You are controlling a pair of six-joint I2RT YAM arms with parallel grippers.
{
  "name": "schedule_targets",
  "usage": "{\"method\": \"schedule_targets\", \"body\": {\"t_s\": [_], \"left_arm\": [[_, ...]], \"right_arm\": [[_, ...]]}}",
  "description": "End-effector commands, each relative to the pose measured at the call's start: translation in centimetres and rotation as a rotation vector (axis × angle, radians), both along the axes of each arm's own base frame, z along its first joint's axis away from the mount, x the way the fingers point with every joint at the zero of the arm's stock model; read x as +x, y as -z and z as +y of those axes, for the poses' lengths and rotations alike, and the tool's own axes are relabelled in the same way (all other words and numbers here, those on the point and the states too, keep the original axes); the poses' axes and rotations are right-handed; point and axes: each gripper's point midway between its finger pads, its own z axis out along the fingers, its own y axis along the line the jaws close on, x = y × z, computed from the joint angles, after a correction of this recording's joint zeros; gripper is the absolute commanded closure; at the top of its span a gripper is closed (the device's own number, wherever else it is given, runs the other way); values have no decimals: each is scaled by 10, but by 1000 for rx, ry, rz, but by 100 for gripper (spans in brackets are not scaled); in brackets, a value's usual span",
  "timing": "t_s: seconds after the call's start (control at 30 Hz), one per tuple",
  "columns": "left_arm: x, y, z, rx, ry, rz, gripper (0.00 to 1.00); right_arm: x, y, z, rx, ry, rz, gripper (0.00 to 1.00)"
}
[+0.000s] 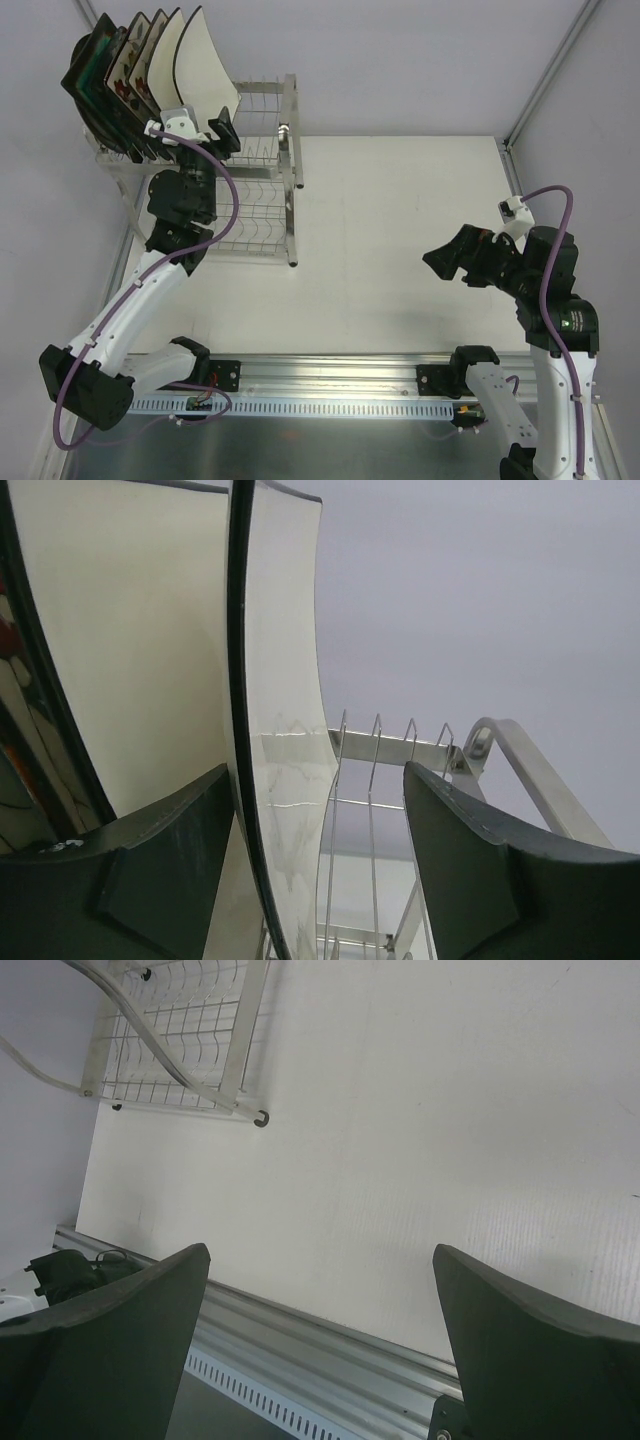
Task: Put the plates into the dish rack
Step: Insert the plate into the dish rack
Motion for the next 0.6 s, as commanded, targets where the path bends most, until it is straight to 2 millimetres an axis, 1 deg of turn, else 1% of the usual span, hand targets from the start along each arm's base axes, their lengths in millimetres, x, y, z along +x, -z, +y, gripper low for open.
{"method": "schedule_targets", "body": {"t_s": [0.0,0.1,0.17,0.23,0.3,0.43,0.5,0.57], "left_arm": [[-6,3,41,-21,-184,25,30],[-5,5,41,-24,-184,31,23],[-5,6,41,-26,-187,33,22],[-5,7,41,-27,-186,37,16],[-5,7,42,-30,-189,38,13],[-4,7,43,-35,-192,43,3],[-4,6,42,-43,-191,44,1],[-4,5,42,-48,-188,44,1]], "right_arm": [[2,0,-1,-17,-5,-14,0],[1,2,-1,-17,-4,-13,0],[1,1,-1,-19,-4,-17,0],[1,1,-2,-19,-1,-17,0],[1,2,-2,-19,-1,-15,0],[2,3,-2,-20,0,-11,0],[2,3,-2,-20,-1,-9,1],[2,3,-1,-18,-2,-10,0]]}}
